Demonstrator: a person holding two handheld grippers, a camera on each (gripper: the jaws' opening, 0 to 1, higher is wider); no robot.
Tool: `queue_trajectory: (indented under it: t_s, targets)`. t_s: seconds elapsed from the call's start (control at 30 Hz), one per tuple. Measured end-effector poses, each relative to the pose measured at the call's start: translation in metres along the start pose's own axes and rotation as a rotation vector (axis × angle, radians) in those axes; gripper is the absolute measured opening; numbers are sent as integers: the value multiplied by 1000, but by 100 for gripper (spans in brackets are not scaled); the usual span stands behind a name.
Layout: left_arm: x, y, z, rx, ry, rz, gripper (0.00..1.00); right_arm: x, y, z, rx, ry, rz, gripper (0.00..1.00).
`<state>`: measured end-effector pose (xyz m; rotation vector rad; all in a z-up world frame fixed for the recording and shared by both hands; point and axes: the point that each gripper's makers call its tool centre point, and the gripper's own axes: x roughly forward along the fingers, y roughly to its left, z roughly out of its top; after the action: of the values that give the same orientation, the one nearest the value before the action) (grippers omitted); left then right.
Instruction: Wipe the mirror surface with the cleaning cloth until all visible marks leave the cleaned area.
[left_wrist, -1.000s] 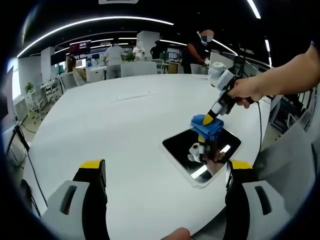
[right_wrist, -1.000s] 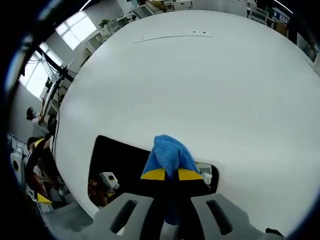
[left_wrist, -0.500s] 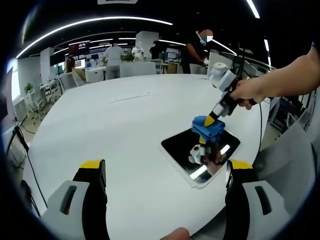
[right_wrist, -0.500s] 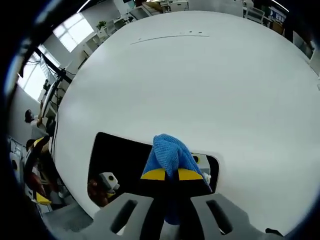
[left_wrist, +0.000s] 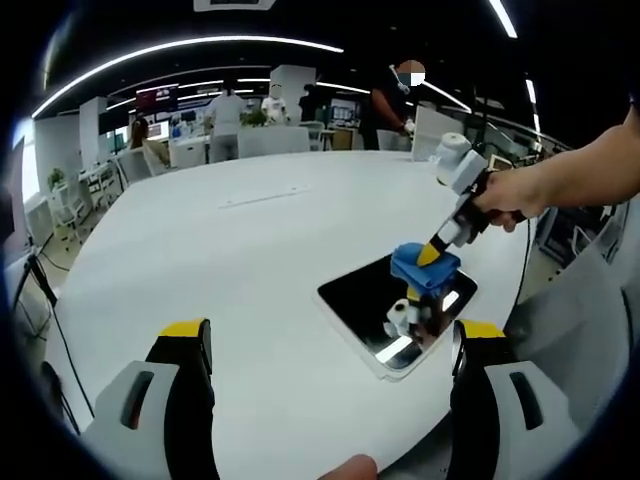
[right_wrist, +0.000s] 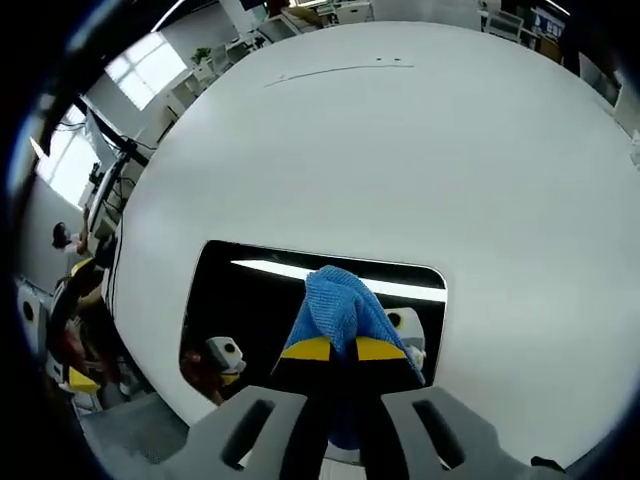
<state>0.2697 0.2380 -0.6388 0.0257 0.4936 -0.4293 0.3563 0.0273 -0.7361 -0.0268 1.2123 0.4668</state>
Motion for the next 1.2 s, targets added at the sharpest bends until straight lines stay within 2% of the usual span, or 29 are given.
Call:
queue_trajectory:
  t_s: [0.4,0.5,0.7,0.9,1.2]
  targets:
    - [-3,-2,-11,-7,17,6,99,-8,4,-20,19,-9,13,0]
    - [-5,3,-14,-48,23,47,99,-11,5,-26,20,-10,16,0]
    - [-4,-11,-14,-46,15,14,99,-14,7,-35,23,-4,23,0]
    - [-5,-17,-17,-40,17,2,99,-14,7,-42,30,-2,29,0]
    - [-10,-16,-19,-33,18,20,99,-14,8,-48,36,-6,31,0]
